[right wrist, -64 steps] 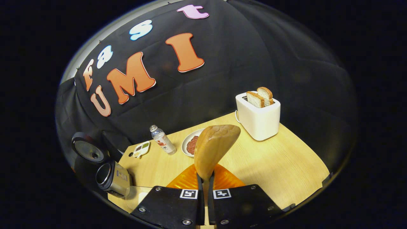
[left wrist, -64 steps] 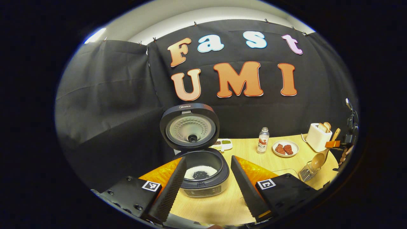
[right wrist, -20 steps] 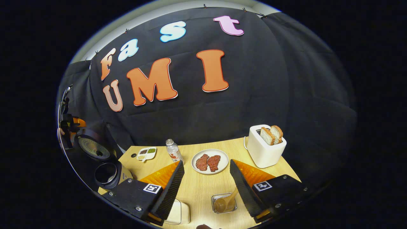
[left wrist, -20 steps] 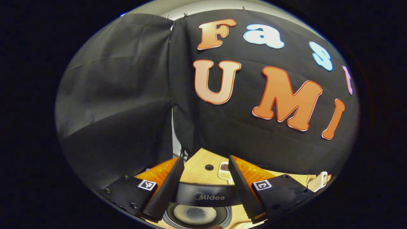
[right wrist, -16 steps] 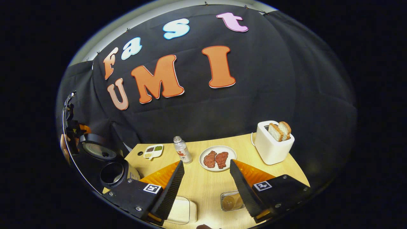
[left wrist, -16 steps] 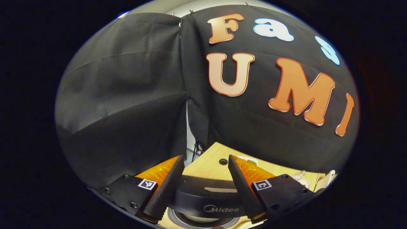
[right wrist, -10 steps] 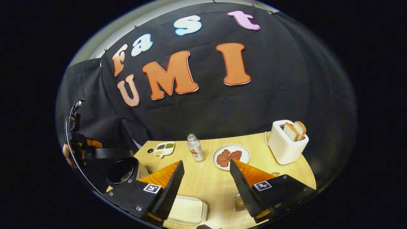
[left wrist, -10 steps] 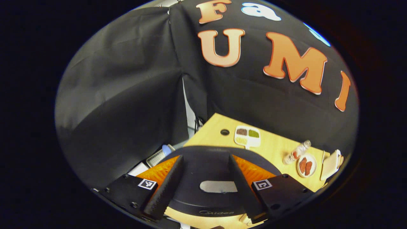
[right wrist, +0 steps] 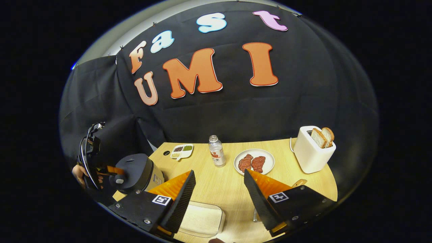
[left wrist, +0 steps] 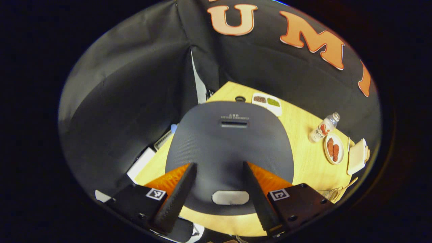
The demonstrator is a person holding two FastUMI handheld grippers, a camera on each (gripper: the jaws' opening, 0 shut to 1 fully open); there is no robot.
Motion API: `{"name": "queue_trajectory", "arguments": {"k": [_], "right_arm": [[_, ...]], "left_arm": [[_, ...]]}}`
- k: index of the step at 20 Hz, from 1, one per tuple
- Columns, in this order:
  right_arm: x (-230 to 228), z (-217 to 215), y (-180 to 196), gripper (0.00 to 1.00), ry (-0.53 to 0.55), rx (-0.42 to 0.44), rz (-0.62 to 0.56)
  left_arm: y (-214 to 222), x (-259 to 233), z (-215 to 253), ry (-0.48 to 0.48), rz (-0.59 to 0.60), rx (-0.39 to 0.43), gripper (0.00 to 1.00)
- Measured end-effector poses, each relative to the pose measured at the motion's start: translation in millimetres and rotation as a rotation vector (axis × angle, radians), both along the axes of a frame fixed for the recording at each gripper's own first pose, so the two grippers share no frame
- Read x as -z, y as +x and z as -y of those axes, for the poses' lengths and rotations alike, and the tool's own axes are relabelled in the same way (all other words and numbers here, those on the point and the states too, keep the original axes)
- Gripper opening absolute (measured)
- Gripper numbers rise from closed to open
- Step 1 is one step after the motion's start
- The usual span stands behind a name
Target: Close the left gripper, press the button to open the rice cooker; take a wooden spoon from the chopstick holder with the right hand, scoop a spoonful of rice and pour it into the rice cooker, then put the wooden spoon back into the chopstick holder.
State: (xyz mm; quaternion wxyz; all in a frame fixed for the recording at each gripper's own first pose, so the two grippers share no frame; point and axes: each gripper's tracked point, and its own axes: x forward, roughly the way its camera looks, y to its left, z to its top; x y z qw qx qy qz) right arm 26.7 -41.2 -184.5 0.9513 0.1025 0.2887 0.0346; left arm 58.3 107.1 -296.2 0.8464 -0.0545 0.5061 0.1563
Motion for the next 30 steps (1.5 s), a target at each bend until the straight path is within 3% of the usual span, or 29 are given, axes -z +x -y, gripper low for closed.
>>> {"name": "queue_trajectory", "arguments": {"k": [5, 8, 9, 14, 15, 16, 17, 19, 20, 22, 23, 25, 26, 27, 28, 30], "right_arm": [[-9, -3, 0, 0.90, 0.017, -0.009, 0.023], [-13, -4, -1, 0.90, 0.019, -0.012, 0.034], [-15, -4, -1, 0.90, 0.021, -0.014, 0.039], [-21, -8, -3, 0.90, 0.013, -0.036, 0.045], [-24, -10, -2, 0.90, 0.008, -0.036, 0.053], [-28, -12, -2, 0.90, 0.004, -0.041, 0.063], [-34, -16, -2, 0.90, -0.004, -0.044, 0.080], [-48, -19, 2, 0.90, -0.039, -0.043, 0.134], [-57, -20, 4, 0.90, -0.063, -0.038, 0.167], [-75, -25, 6, 0.90, -0.100, -0.038, 0.228], [-85, -27, 6, 0.91, -0.119, -0.039, 0.259], [-110, -35, 8, 0.92, -0.144, -0.036, 0.316], [-118, -37, 6, 0.93, -0.147, -0.041, 0.340], [-125, -40, 5, 0.93, -0.154, -0.041, 0.361], [-131, -39, 5, 0.93, -0.160, -0.038, 0.384], [-144, -39, 5, 0.93, -0.176, -0.027, 0.432]], "left_arm": [[-3, 0, 2, 0.018, 0.047, 0.021, 0.94], [1, 2, 3, 0.059, 0.111, 0.054, 0.86], [2, 2, 3, 0.060, 0.122, 0.047, 0.91], [-3, -11, 5, 0.076, 0.184, 0.028, 0.87], [0, -24, 8, 0.085, 0.232, 0.033, 0.88], [2, -36, 11, 0.098, 0.283, 0.050, 0.96], [5, -51, 16, 0.110, 0.331, 0.079, 0.88], [5, -85, 33, 0.109, 0.428, 0.132, 0.88], [2, -105, 42, 0.100, 0.474, 0.151, 0.96], [-1, -140, 57, 0.088, 0.567, 0.170, 0.94], [-2, -158, 63, 0.083, 0.616, 0.178, 1.00], [-5, -193, 70, 0.078, 0.707, 0.198, 0.95], [-9, -209, 74, 0.082, 0.753, 0.210, 1.00], [-11, -223, 80, 0.080, 0.796, 0.224, 0.87], [-15, -232, 84, 0.082, 0.829, 0.233, 1.00], [-24, -245, 95, 0.051, 0.870, 0.249, 1.00]]}}
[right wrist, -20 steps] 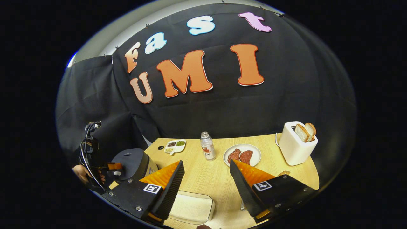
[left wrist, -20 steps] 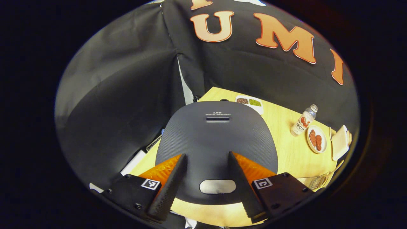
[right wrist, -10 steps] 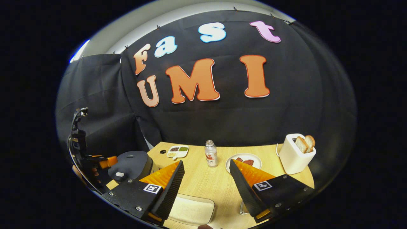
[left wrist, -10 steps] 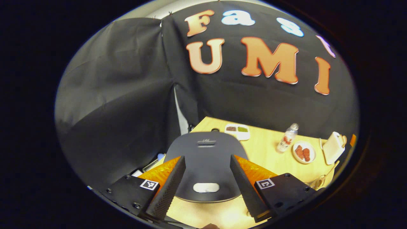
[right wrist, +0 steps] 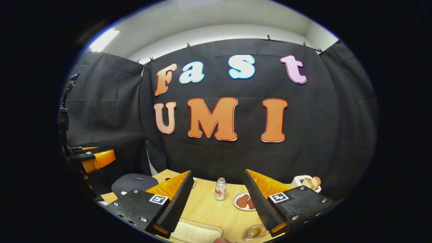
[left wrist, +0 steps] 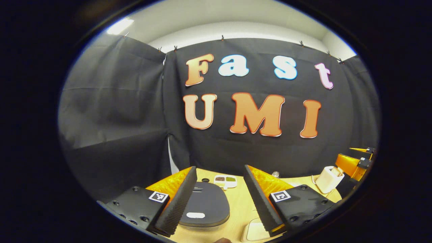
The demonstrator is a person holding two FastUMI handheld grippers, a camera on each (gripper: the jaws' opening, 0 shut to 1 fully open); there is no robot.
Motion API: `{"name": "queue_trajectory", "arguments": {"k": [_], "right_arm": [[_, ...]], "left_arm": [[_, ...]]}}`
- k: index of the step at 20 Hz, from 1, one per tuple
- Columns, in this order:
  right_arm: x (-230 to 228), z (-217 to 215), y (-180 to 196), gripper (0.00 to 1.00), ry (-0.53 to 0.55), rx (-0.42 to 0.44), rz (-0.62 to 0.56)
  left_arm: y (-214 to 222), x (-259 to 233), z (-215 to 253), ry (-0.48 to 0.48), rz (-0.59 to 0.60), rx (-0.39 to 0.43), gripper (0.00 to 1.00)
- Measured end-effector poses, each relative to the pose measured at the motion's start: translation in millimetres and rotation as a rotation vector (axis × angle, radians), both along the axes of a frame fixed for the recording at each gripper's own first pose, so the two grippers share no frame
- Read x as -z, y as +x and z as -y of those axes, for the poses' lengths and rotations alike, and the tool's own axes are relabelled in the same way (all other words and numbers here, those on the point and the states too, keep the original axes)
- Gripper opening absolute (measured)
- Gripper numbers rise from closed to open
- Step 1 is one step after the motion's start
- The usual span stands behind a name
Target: Close the left gripper, press the button to open the rice cooker; take a wooden spoon from the chopstick holder with the right hand, scoop a spoonful of rice and pour it into the rice cooker, then put the wooden spoon back into the chopstick holder.
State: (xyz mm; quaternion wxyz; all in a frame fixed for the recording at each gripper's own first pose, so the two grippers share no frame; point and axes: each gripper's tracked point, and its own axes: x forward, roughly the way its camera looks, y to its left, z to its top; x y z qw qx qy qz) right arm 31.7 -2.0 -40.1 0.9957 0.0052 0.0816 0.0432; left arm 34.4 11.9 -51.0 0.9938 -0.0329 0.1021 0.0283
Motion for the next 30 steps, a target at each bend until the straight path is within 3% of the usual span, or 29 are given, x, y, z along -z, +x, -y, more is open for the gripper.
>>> {"name": "queue_trajectory", "arguments": {"k": [3, 4, 6, 8, 9, 10, 11, 12, 15, 16, 17, 20, 21, 22, 27, 30], "right_arm": [[-9, -2, -6, 0.93, -0.019, -0.009, 0.045], [-9, -2, -8, 0.88, -0.022, -0.007, 0.049], [-9, -1, -9, 0.98, -0.018, 0.000, 0.050], [-5, 10, -15, 0.93, -0.018, 0.022, 0.050], [-4, 12, -16, 0.97, -0.011, 0.029, 0.047], [-5, 13, -17, 0.93, -0.001, 0.030, 0.046], [-6, 15, -18, 0.97, 0.005, 0.033, 0.049], [-5, 18, -19, 0.93, 0.008, 0.034, 0.051], [-2, 19, -20, 0.93, 0.007, 0.034, 0.048], [-1, 22, -19, 0.93, 0.006, 0.042, 0.047], [-1, 22, -19, 0.93, 0.007, 0.043, 0.047], [-4, 24, -20, 0.93, 0.005, 0.043, 0.054], [-7, 24, -19, 0.97, 0.006, 0.044, 0.060], [-9, 23, -19, 0.93, 0.010, 0.041, 0.067], [-18, 16, -17, 0.93, 0.010, 0.026, 0.086], [-22, 13, -15, 0.93, 0.007, 0.017, 0.095]], "left_arm": [[-10, -11, 7, -0.023, 0.038, 0.013, 1.00], [-11, -15, 6, -0.017, 0.059, 0.020, 1.00], [-17, -20, 10, 0.017, 0.094, 0.034, 1.00], [-20, -19, 18, 0.046, 0.105, 0.057, 0.97], [-22, -18, 22, 0.048, 0.106, 0.067, 0.96], [-23, -19, 24, 0.051, 0.108, 0.074, 0.95], [-23, -20, 28, 0.057, 0.118, 0.087, 0.93], [-23, -20, 30, 0.068, 0.122, 0.095, 0.92], [-25, -17, 35, 0.094, 0.120, 0.109, 0.88], [-26, -17, 36, 0.094, 0.121, 0.109, 1.00], [-26, -19, 38, 0.087, 0.122, 0.113, 0.88], [-24, -31, 40, 0.073, 0.141, 0.117, 0.92], [-23, -33, 39, 0.075, 0.148, 0.114, 0.93], [-23, -33, 40, 0.074, 0.150, 0.118, 0.95], [-23, -57, 39, 0.023, 0.170, 0.131, 1.00], [-21, -64, 37, 0.038, 0.190, 0.133, 1.00]]}}
